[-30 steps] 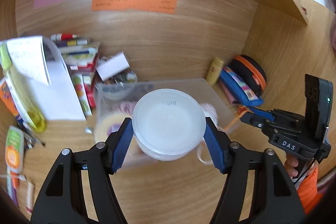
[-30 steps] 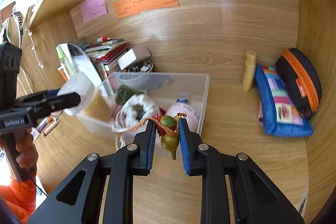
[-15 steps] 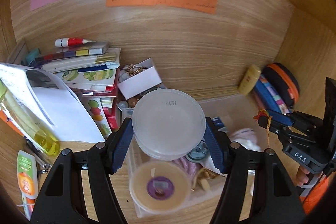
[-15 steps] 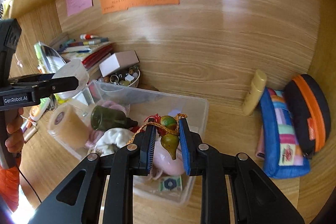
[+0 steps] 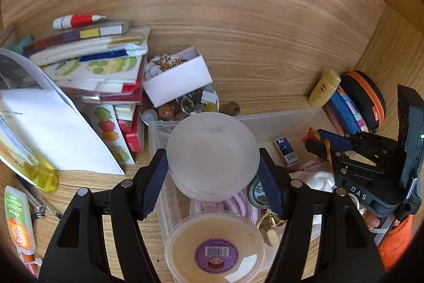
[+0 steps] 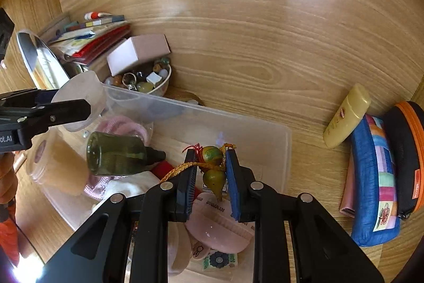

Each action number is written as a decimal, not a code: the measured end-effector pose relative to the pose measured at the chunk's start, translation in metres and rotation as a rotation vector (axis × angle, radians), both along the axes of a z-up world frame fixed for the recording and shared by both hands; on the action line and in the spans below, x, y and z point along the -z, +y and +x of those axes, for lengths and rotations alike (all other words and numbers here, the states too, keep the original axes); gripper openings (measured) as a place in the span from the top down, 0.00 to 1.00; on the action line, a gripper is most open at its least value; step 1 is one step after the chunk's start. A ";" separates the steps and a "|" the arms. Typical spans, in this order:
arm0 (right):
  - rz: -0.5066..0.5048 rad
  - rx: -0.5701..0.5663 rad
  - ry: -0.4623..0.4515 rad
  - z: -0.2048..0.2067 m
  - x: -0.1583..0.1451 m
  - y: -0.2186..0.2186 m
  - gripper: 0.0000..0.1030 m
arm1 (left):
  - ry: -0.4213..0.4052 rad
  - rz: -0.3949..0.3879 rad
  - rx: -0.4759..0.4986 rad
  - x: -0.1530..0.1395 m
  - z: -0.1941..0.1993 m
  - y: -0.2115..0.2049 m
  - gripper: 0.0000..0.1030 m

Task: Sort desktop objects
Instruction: 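Open both grippers to drop the ornament and white tub into the box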

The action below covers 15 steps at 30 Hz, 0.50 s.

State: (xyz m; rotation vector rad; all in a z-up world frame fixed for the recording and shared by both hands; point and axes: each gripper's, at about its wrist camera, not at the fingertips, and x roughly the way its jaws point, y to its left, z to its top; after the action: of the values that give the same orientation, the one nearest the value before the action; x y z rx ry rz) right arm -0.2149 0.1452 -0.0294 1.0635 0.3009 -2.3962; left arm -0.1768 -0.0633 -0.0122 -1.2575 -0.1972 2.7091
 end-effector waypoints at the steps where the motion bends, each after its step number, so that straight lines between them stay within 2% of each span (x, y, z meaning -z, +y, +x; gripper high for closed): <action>1: 0.003 -0.003 -0.001 0.000 0.000 0.000 0.81 | -0.006 0.004 0.006 0.002 0.000 0.001 0.36; 8: 0.043 -0.012 -0.012 0.001 0.000 -0.006 0.80 | 0.008 -0.003 0.017 -0.001 0.003 0.001 0.35; 10: 0.055 -0.013 -0.010 0.003 0.000 -0.007 0.75 | 0.017 -0.006 0.014 -0.004 0.005 0.001 0.30; 11: 0.060 -0.010 -0.008 0.004 0.000 -0.007 0.69 | 0.020 -0.005 0.014 -0.005 0.006 0.001 0.28; 12: 0.063 -0.005 -0.003 0.006 -0.001 -0.006 0.61 | 0.023 -0.004 0.015 -0.007 0.007 0.002 0.28; 15: 0.071 0.007 0.030 0.017 -0.004 -0.003 0.53 | 0.054 -0.018 0.017 -0.014 0.015 0.006 0.28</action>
State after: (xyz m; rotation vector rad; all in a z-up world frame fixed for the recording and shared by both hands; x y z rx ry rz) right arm -0.1978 0.1424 -0.0251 1.0625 0.3960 -2.4251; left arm -0.1618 -0.0577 0.0014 -1.1837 -0.1552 2.7322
